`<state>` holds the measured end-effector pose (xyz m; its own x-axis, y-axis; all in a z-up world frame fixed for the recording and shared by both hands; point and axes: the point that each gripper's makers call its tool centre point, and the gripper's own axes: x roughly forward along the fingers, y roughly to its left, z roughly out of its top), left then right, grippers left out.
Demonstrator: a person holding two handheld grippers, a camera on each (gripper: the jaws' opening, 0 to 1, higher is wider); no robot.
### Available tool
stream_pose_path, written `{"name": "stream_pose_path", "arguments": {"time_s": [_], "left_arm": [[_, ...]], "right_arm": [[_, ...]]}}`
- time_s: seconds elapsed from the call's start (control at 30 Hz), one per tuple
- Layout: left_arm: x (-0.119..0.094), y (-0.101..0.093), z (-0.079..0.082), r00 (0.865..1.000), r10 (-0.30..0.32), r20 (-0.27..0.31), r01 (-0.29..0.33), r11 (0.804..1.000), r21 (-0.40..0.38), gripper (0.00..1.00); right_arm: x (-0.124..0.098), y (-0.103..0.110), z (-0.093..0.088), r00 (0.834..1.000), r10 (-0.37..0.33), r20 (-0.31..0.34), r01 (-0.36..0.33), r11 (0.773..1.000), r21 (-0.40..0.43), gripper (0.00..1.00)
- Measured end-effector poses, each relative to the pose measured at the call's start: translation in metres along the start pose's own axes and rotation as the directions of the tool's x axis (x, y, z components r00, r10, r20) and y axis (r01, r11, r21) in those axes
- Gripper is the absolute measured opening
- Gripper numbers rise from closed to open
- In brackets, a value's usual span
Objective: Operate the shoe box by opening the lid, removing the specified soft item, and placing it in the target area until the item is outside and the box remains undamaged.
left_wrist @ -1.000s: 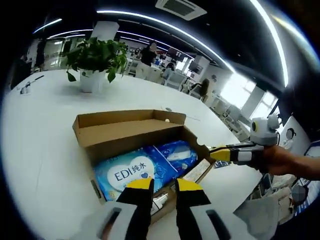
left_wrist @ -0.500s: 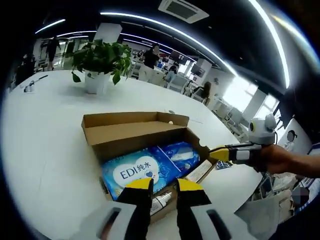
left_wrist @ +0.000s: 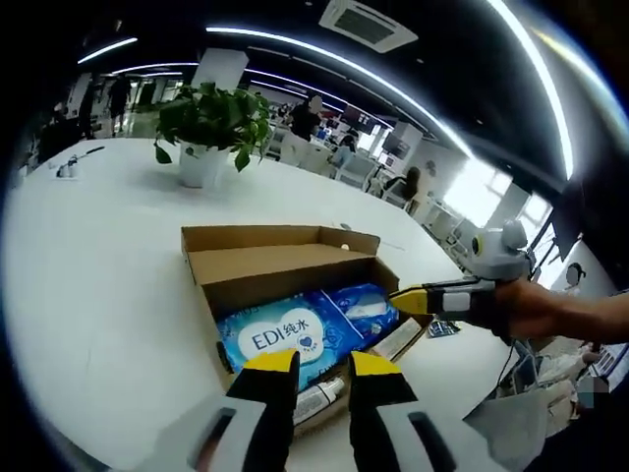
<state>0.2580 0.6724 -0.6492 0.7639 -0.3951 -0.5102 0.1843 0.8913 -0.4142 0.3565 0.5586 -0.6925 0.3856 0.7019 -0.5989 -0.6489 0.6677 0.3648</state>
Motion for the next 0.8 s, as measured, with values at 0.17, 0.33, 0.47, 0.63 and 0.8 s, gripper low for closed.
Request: {"name": "stream_pose_path", "arguments": {"time_s": [0.17, 0.33, 0.47, 0.63, 0.8], "left_arm": [[-0.005, 0.005, 0.001, 1.000, 0.006, 0.009, -0.006, 1.000, -0.016, 0.19], [-0.013, 0.009, 0.003, 0.999, 0.021, 0.034, -0.019, 0.999, -0.043, 0.19], [-0.018, 0.009, 0.004, 0.999, 0.027, 0.040, -0.026, 0.999, -0.042, 0.19], [-0.025, 0.011, 0.005, 0.998, 0.037, 0.050, -0.034, 0.998, -0.050, 0.19], [-0.029, 0.015, 0.004, 0.997, 0.054, 0.061, -0.050, 0.997, -0.062, 0.19]], "right_arm": [[0.023, 0.000, 0.004, 1.000, -0.003, -0.015, 0.003, 1.000, 0.005, 0.13], [0.041, 0.000, 0.004, 0.999, -0.005, -0.040, 0.005, 1.000, -0.003, 0.16], [0.049, 0.003, 0.003, 0.999, -0.011, -0.054, 0.011, 1.000, 0.004, 0.16], [0.064, -0.003, 0.000, 0.997, -0.019, -0.080, 0.021, 1.000, 0.019, 0.16], [0.076, -0.011, -0.005, 0.993, -0.023, -0.113, 0.025, 1.000, 0.016, 0.15]]}}
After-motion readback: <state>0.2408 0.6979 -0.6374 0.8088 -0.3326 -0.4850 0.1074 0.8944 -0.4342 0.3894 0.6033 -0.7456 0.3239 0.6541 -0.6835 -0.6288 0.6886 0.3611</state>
